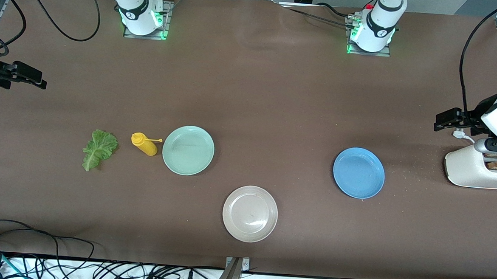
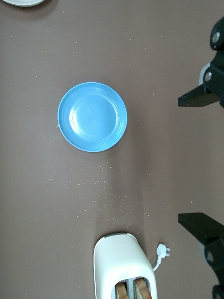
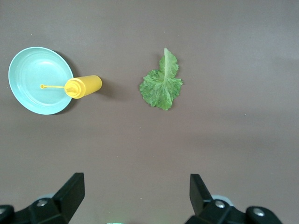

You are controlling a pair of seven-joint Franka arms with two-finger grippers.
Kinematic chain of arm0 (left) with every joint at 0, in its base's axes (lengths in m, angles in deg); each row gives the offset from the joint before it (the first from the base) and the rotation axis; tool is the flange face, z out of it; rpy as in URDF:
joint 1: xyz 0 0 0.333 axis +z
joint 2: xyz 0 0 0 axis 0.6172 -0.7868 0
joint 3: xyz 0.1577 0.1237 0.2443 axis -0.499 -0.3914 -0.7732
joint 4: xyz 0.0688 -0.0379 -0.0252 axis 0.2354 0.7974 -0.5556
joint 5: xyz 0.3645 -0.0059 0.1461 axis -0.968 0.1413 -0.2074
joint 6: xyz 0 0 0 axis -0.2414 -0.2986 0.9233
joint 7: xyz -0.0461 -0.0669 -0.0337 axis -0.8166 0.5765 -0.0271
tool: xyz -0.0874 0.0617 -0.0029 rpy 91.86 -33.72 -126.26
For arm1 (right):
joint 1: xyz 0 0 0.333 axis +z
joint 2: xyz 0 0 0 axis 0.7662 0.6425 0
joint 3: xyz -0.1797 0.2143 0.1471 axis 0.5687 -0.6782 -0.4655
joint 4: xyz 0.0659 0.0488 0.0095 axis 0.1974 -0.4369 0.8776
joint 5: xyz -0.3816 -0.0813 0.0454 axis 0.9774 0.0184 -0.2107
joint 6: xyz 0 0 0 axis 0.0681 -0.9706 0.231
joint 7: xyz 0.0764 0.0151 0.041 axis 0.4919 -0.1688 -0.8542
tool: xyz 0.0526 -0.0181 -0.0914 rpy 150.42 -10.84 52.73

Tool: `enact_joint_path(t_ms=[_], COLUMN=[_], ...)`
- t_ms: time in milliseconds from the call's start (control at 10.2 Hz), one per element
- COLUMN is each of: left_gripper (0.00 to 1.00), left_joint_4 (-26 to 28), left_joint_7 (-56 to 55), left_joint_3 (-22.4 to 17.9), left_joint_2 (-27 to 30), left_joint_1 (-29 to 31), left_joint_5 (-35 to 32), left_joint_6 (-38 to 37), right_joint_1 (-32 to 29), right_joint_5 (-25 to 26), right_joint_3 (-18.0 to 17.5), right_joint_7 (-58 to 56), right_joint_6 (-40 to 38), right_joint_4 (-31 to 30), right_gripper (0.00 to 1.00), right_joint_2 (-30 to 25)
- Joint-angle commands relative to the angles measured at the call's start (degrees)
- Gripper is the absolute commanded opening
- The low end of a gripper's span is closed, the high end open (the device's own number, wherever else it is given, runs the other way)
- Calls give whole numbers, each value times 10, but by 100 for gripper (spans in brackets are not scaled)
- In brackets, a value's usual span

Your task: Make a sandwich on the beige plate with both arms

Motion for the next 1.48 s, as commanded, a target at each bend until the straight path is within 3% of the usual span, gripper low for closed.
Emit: enact_joint_path(t_ms=[0, 1377], left_gripper=[100, 100], left_joint_4=[-11, -11], left_joint_7=[-14, -13], left_joint_3=[2, 0], left_joint_2=[-5, -4], left_joint_1=[-1, -12], left_joint_5=[11, 9], left_joint_6=[-1, -2], right_joint_1=[-2, -3], right_joint_5=[1, 1], right_joint_3=[-1, 1], right_joint_7=[5, 5], right_joint_6=[-13, -14], right_joint_4=[13, 12], right_gripper=[100, 100], right_joint_2=[2, 2])
